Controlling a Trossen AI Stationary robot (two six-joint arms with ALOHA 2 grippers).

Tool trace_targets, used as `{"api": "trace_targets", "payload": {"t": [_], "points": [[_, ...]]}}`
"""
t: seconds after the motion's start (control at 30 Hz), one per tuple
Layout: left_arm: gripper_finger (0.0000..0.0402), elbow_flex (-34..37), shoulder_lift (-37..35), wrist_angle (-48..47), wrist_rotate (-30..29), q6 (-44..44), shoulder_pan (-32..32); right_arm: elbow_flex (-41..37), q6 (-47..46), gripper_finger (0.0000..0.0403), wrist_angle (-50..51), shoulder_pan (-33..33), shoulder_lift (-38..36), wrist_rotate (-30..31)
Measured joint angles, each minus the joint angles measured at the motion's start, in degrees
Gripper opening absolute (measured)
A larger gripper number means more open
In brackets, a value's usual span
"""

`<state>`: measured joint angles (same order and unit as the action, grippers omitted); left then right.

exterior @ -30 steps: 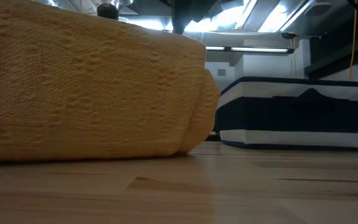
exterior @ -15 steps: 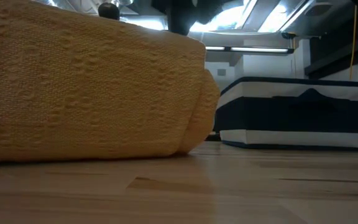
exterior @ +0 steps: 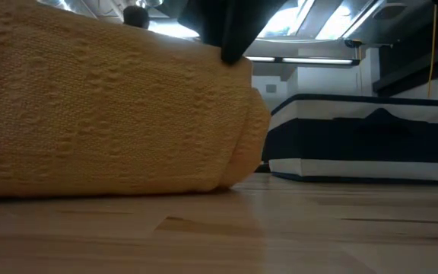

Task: Fold towel
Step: Fold the yellow towel

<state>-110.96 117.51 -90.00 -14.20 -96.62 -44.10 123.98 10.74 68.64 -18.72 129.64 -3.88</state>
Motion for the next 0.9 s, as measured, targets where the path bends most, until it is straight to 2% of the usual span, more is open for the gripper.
{"api": "trace_targets", "payload": {"t": [0.3, 0.43, 0.53, 0.77, 0.83, 0.9], "points": [[0.0000, 0.0, 0.0, 0.0, 0.0, -0.9, 0.0, 0.0, 0.0, 0.0015, 0.3, 0.0, 0.0, -0.1], [0.0000, 0.0, 0.0, 0.0, 0.0, -1.0, 0.0, 0.0, 0.0, 0.0022, 0.6, 0.0, 0.0, -0.1], [0.0000, 0.0, 0.0, 0.0, -0.2, -0.8, 0.3, 1.3, 0.1, 0.0011, 2.4, 0.0, 0.0, -0.1], [0.0000, 0.0, 0.0, -0.1, -0.3, -0.7, 0.8, 7.4, 0.2, 0.0009, 4.3, 1.0, 0.1, 2.0], [0.0000, 0.0, 0.0, -0.1, -1.6, -1.2, 1.2, 8.6, 0.3, 0.0005, 4.4, 1.6, 0.1, 2.8], [0.0000, 0.0, 0.0, -0.1, -5.3, -1.5, 1.3, 9.6, 0.2, 0.0006, 5.0, 2.2, 0.1, 2.9]]}}
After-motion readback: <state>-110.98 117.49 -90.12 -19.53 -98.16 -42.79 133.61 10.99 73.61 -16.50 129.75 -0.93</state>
